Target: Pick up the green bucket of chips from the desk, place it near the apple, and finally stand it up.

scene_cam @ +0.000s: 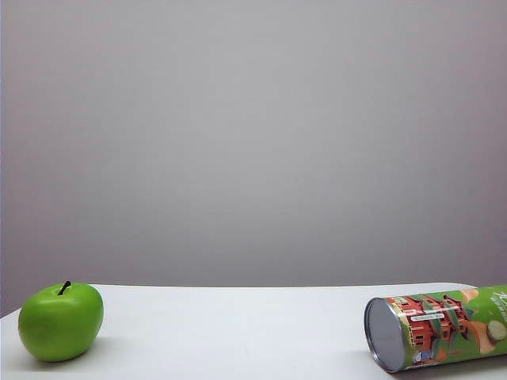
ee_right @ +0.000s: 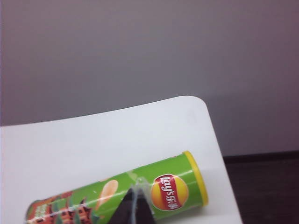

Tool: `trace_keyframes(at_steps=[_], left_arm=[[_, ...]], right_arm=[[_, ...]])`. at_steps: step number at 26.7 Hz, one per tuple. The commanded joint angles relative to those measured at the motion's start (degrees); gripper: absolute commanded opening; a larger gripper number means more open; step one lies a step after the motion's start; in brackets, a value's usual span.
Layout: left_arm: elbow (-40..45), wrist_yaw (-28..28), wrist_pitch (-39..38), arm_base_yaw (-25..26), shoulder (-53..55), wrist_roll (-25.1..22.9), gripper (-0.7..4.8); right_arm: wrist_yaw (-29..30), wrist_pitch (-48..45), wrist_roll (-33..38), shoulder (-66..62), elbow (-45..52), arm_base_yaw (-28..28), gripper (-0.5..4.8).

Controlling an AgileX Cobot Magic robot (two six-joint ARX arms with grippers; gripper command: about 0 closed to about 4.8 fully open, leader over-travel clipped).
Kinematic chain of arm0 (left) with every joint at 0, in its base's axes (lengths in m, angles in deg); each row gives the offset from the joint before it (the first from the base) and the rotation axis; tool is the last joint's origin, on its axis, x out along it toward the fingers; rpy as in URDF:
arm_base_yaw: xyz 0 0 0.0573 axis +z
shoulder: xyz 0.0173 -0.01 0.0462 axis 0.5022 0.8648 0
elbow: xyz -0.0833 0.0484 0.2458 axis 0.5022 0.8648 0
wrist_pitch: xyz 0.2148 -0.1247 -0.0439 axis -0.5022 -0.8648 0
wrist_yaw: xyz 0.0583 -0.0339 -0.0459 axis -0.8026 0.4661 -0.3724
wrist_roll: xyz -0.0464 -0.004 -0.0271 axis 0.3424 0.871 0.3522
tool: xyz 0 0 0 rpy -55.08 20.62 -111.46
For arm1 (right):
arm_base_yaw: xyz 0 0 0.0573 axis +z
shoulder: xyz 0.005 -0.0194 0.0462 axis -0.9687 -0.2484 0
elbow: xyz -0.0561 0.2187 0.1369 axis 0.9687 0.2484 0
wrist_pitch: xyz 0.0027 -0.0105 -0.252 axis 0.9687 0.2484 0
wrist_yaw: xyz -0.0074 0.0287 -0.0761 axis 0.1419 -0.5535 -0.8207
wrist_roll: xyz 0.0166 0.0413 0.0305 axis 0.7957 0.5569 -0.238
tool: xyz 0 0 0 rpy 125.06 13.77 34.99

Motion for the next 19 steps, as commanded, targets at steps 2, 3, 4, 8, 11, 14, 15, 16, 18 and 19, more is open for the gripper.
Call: trace_keyframes(at_steps=[2,3,4,8,11,14,15,16,18,19], left_arm=[[-0.1,4.7,1.0,0.0,0.0,0.4,-0.05],[-0.1,5.2,1.3,0.0,0.0,0.4,-0.05],[-0.1,5.1,1.4,0.0,0.0,0.4,-0.05],[-0.4,9.9,1.3,-0.1,0.0,3.6,-0.05],[-3.5,11.8,-1.1,-0.1,0.0,5.7,-0.05],[-12.1,13.1,-7.5,-0.9,0.9,5.9,-0.05],[-15.6,13.4,-8.2,-1.8,2.3,6.2,-0.05],[-17.7,13.9,-8.2,-2.3,3.7,6.1,-0.05],[-21.6,14.7,-8.2,-2.8,7.3,6.1,-0.05],[-23.3,15.0,-8.2,-3.0,9.3,5.8,-0.05]], right_arm=[[0.3,-0.9,4.0,0.1,0.3,0.0,-0.04],[0.3,-0.9,4.0,0.1,0.3,0.0,-0.04],[0.3,-0.9,4.0,0.1,0.3,0.0,-0.04],[0.3,-0.4,6.6,0.1,0.3,0.0,-0.05],[1.5,-0.5,11.7,0.1,0.2,0.0,-0.05],[3.5,0.3,14.7,-0.1,0.1,0.0,-0.05],[3.8,0.7,14.9,-0.1,0.1,0.1,-0.05],[3.7,0.6,14.9,-0.1,0.0,0.1,-0.05],[3.1,1.0,14.9,-0.1,-0.4,0.0,-0.05],[2.6,1.3,14.8,-0.1,-1.0,0.1,-0.05]])
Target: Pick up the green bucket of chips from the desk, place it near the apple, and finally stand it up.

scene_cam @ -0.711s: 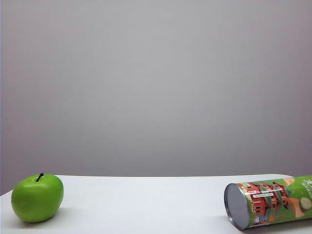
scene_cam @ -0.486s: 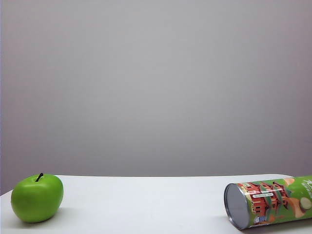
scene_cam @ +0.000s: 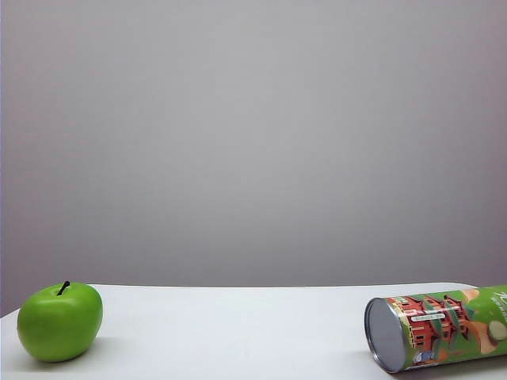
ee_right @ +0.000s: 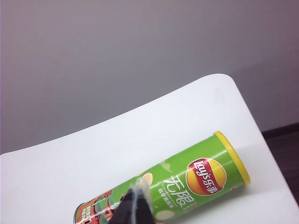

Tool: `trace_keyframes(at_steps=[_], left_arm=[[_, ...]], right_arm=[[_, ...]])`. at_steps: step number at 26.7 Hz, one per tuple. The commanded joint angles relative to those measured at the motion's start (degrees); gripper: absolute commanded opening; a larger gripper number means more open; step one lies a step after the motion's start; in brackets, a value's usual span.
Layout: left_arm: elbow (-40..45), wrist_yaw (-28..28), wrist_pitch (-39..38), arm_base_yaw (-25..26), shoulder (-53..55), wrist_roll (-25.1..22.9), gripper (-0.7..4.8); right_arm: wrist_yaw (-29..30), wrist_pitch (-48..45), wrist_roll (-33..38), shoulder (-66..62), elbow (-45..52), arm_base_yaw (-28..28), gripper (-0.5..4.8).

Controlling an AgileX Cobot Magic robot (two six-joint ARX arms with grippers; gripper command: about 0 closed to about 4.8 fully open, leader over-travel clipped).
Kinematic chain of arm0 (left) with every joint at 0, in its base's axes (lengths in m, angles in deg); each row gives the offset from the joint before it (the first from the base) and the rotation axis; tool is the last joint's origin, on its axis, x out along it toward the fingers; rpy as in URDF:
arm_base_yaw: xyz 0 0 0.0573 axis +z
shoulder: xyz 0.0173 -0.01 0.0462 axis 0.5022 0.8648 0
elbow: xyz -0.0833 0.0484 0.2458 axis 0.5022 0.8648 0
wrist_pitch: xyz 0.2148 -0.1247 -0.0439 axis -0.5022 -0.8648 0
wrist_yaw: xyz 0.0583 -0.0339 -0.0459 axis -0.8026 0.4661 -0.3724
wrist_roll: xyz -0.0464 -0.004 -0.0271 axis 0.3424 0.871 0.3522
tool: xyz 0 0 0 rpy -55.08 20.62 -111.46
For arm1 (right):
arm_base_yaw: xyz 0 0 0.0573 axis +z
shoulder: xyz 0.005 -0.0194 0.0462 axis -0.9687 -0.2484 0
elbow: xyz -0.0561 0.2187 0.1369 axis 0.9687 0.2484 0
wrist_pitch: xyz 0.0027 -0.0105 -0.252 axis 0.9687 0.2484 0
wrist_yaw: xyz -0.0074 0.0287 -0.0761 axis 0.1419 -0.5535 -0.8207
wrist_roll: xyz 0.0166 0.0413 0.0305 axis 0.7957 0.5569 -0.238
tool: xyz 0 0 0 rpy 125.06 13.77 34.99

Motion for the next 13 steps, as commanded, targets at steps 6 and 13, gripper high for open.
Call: trace_keyframes(at_steps=[6,13], left_arm=[[-15.0,5.6,-0.5,-0.7,19.6,-7.9,-0.05],[-31.0,7.5,-8.2,-3.0,39.3,-20.2,-0.05]], right_arm=[[-6.0,0.7,-1.3,-0.2,-6.1,0.0,-0.05],[-8.5,1.7,-3.4,-6.2,-12.1,0.0,-0.05]])
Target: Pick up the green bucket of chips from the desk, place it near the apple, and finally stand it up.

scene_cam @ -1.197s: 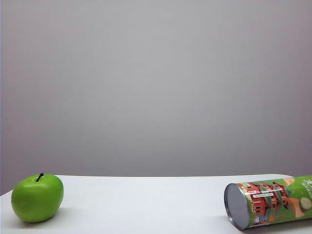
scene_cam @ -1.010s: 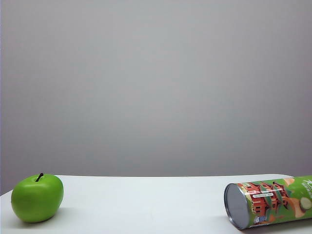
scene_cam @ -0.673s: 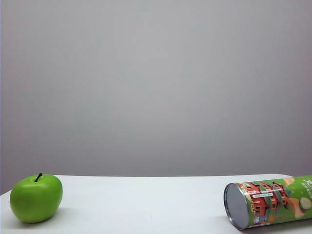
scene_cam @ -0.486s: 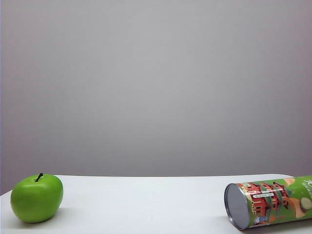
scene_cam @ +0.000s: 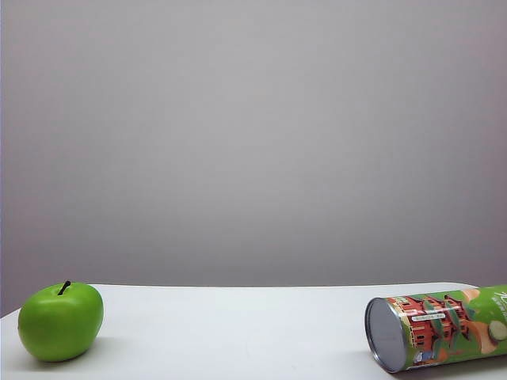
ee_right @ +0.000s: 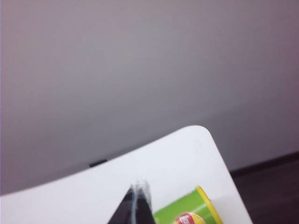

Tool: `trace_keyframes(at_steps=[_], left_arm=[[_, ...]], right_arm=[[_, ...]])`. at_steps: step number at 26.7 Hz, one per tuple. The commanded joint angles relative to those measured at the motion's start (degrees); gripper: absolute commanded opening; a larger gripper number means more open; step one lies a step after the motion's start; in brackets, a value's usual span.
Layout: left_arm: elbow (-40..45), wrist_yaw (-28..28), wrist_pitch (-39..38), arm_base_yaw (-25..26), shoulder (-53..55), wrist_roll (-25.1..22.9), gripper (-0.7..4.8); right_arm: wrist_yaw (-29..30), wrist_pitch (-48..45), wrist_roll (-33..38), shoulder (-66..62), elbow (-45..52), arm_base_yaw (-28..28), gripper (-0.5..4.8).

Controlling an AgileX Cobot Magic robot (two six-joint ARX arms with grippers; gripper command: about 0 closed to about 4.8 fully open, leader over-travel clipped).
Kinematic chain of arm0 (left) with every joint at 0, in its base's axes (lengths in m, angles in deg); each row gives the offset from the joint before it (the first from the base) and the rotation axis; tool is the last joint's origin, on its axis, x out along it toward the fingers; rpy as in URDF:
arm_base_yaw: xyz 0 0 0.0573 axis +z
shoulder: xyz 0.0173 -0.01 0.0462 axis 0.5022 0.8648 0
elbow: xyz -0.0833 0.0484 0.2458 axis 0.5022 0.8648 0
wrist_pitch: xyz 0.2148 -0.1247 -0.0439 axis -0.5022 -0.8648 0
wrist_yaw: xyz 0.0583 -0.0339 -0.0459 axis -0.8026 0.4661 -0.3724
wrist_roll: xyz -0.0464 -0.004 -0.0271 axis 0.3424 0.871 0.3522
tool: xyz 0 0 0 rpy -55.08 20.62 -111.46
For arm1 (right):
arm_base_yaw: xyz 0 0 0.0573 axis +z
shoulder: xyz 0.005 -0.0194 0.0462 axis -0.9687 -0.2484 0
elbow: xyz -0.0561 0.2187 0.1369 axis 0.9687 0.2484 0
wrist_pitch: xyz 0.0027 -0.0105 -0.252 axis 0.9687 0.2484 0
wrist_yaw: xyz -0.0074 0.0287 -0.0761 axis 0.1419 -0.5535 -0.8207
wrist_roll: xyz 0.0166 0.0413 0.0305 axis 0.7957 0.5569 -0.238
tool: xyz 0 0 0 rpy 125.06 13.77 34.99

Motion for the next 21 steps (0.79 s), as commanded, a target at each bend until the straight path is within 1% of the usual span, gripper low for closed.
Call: trace_keyframes(at_steps=[1,4,6,7,8,10,11,13,15,16,17,19,21], left_arm=[[-5.5,0.9,-4.3,-2.5,5.7,-6.3,-0.05],[-10.4,0.9,-7.5,-5.7,10.9,-9.4,-0.05],[-14.4,0.8,-8.9,-11.1,15.8,-11.9,-0.05],[-15.3,0.3,-8.9,-13.0,16.9,-12.5,-0.05],[-16.3,-3.2,-8.9,-16.4,18.7,-14.5,-0.05],[-16.8,-6.8,-9.2,-19.8,20.0,-17.4,-0.05],[-17.0,-7.5,-9.3,-21.4,20.6,-18.4,-0.05],[-17.2,-8.2,-9.3,-24.7,21.9,-19.1,-0.05],[-17.2,-8.2,-9.3,-27.1,23.0,-19.3,-0.05],[-17.2,-8.5,-9.3,-28.0,23.6,-19.6,-0.05],[-17.2,-9.2,-9.3,-28.7,24.0,-19.7,-0.05],[-17.2,-11.1,-9.2,-30.9,25.1,-20.1,-0.05],[-17.3,-13.6,-8.8,-33.0,26.4,-20.5,-0.05]], right_arm=[[-0.6,-0.7,-1.1,-5.4,-2.3,0.0,-0.05],[-0.6,-0.9,-2.6,-13.7,-5.7,0.0,-0.05],[-0.1,-0.8,-4.2,-25.4,-12.2,0.0,-0.04],[0.0,-0.8,-4.2,-28.3,-14.1,0.0,-0.04],[1.1,-0.7,-4.2,-34.6,-18.5,0.0,-0.04],[3.0,-1.1,-4.2,-40.3,-23.0,0.0,0.02],[3.5,-2.2,-4.2,-42.8,-24.7,0.0,0.02],[4.4,-6.0,-5.8,-47.1,-27.6,0.0,0.03],[7.1,-9.6,-6.1,-50.2,-29.3,0.0,0.04],[8.4,-11.5,-4.6,-52.2,-30.1,0.0,0.04],[8.2,-12.5,-2.2,-53.7,-30.7,0.0,0.04],[6.8,-12.6,2.8,-57.5,-32.1,0.0,0.04],[6.0,-11.9,5.9,-62.1,-33.4,-0.1,0.04]])
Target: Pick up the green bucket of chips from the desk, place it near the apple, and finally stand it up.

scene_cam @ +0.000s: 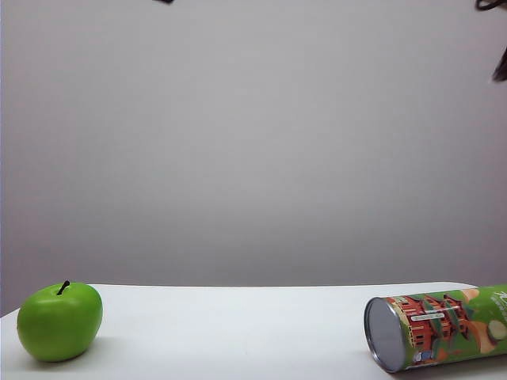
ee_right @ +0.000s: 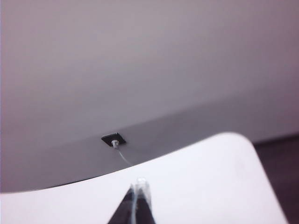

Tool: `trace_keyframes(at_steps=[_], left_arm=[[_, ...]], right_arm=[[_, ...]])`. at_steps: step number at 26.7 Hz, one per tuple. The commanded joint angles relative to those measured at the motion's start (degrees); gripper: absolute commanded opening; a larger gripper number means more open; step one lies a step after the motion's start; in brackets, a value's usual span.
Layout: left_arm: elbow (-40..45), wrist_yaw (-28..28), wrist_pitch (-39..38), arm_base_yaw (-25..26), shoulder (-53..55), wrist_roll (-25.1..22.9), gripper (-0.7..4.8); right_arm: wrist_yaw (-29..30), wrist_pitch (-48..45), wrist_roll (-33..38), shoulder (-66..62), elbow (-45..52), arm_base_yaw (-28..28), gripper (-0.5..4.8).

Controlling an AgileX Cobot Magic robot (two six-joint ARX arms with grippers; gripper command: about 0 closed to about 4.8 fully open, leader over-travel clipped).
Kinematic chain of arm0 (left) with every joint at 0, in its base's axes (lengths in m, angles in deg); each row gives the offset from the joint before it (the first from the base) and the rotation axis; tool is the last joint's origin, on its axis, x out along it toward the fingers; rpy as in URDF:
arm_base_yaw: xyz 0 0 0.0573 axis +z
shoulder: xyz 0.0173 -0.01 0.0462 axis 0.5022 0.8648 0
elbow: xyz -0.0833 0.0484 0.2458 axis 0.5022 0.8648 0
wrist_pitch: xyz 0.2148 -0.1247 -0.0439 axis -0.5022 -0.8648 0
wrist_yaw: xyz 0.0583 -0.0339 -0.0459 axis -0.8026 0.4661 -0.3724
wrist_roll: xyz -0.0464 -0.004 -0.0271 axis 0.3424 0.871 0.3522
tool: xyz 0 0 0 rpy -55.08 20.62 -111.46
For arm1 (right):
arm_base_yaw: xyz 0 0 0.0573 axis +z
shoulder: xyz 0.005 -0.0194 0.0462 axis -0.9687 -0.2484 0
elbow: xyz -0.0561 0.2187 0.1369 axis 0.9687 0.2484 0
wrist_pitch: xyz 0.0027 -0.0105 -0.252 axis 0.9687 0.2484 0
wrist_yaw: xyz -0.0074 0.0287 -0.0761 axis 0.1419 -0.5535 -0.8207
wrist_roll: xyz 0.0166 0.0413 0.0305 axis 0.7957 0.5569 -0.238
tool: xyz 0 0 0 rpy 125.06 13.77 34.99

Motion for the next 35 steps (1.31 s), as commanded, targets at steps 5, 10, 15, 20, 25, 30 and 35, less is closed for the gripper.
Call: trace_keyframes(at_steps=[5,10,15,20,25,30,35], left_arm=[[-0.4,-5.2,2.6,-3.3,3.1,-1.0,-0.05],[-0.4,-5.2,4.2,-3.3,3.5,-1.0,-0.05],[-0.4,-5.1,4.3,-3.3,3.7,-1.0,-0.05],[-0.4,-5.1,4.2,-3.3,3.7,-0.3,-0.05],[-0.4,-5.1,4.3,-3.3,3.7,0.5,-0.05],[-0.4,-5.1,4.3,-3.3,3.7,0.5,-0.05],[-0.4,-5.1,4.3,-3.3,3.7,1.8,-0.05]], right_arm=[[-3.5,11.8,20.3,-18.6,-7.0,0.0,0.08],[-3.7,30.4,37.7,-23.6,-9.4,0.0,4.79],[-2.8,34.4,44.9,-23.3,-9.4,-0.1,4.79],[-2.8,24.0,45.5,-25.3,-9.4,-0.1,4.79],[-1.2,23.6,45.7,-28.9,-9.4,-0.2,4.79],[0.4,23.5,46.4,-32.0,-9.4,-1.2,4.79],[1.7,22.0,44.8,-36.6,-9.3,-3.1,4.79]])
